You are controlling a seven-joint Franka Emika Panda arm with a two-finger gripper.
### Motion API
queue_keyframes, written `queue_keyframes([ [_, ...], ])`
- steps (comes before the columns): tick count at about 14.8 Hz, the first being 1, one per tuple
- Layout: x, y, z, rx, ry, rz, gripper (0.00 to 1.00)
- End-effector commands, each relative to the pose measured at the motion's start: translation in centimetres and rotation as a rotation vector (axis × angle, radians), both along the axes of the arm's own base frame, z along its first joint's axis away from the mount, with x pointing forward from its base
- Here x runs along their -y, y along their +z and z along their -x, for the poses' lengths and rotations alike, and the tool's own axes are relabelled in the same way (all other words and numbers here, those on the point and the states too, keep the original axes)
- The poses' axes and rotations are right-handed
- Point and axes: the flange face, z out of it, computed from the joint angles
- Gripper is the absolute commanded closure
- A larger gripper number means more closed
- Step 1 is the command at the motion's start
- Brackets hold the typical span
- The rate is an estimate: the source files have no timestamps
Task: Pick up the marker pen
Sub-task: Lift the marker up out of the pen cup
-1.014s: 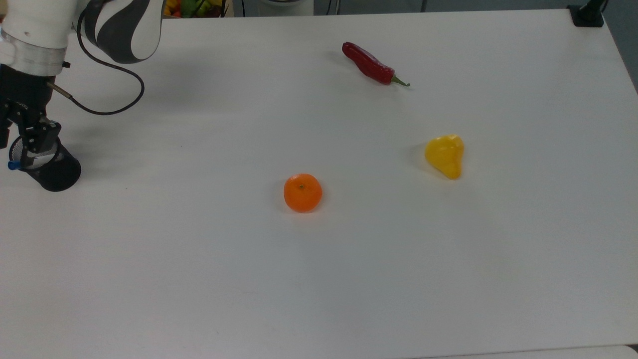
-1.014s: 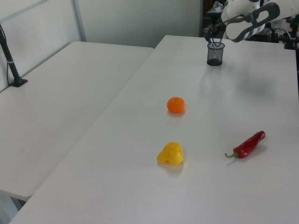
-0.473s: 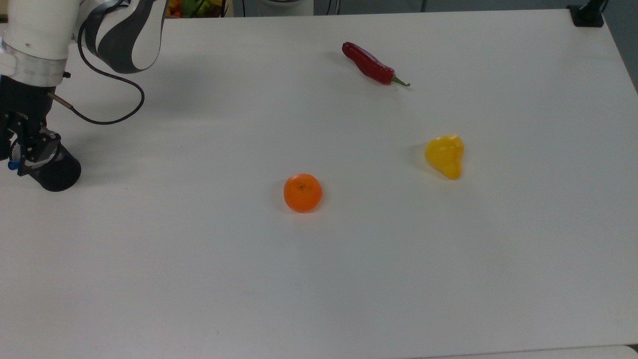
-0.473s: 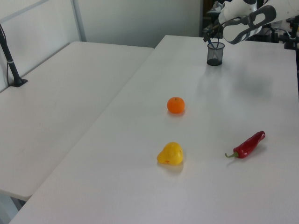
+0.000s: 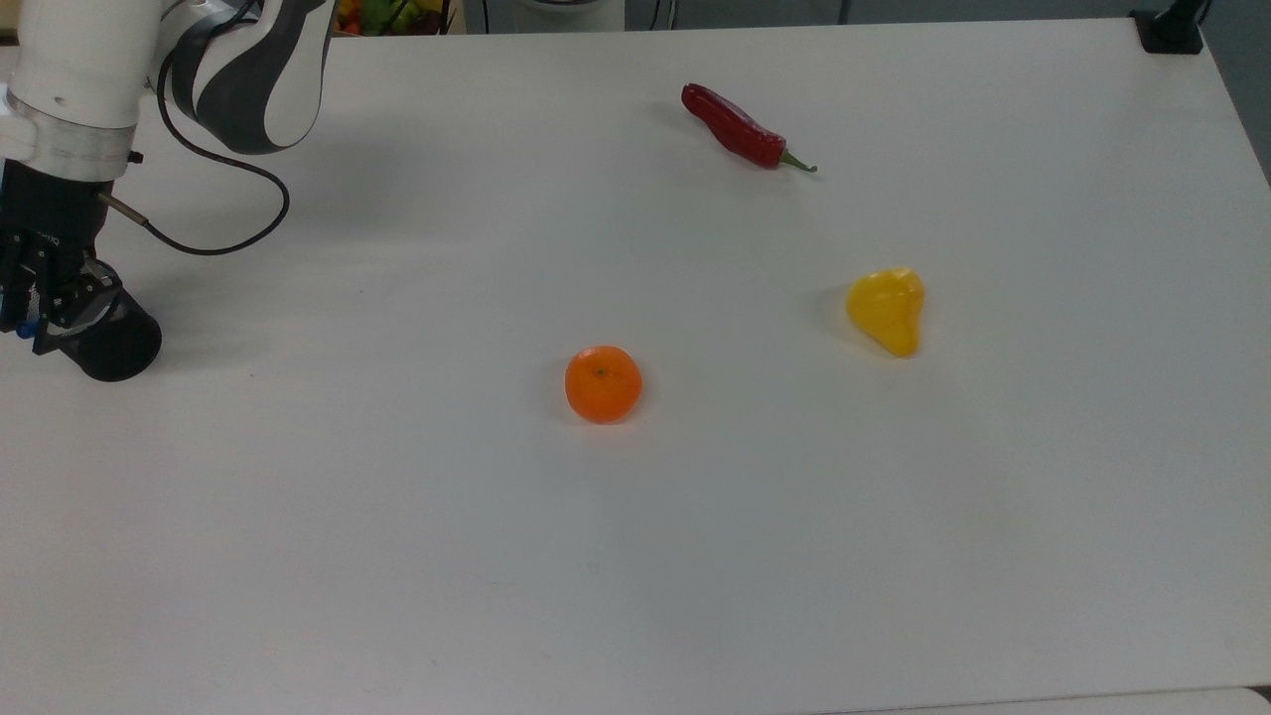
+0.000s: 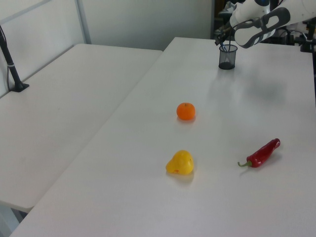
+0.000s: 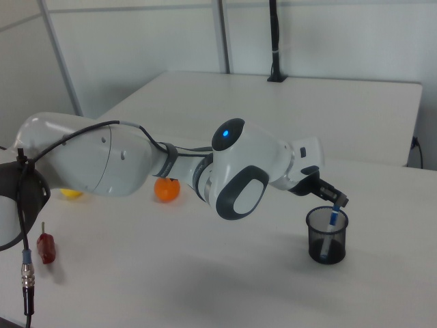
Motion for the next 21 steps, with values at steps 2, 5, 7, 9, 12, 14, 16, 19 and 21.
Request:
queue_keyframes([
  [2,-0.3,0.1,-0.4,0.030,-0.009,-0.007,0.78],
  [5,-0.4,0.0,-0.5,0.029,-0.008,-0.008,0.92],
  [7,-0.4,0.2,-0.4,0.030,-0.008,-0.008,0.95],
  [9,-0.3,0.5,-0.4,0.035,-0.010,-0.008,0.95],
  [12,-0.3,1.9,-0.2,0.054,-0.012,-0.007,0.97],
  [14,-0.4,3.3,-0.1,0.074,-0.011,-0.006,0.97],
  [16,-0.5,5.0,0.2,0.095,-0.012,-0.003,0.97],
  [19,-0.3,8.7,0.9,0.157,-0.026,-0.011,0.97],
  [21,-0.3,12.1,2.1,0.213,-0.043,-0.030,0.97],
])
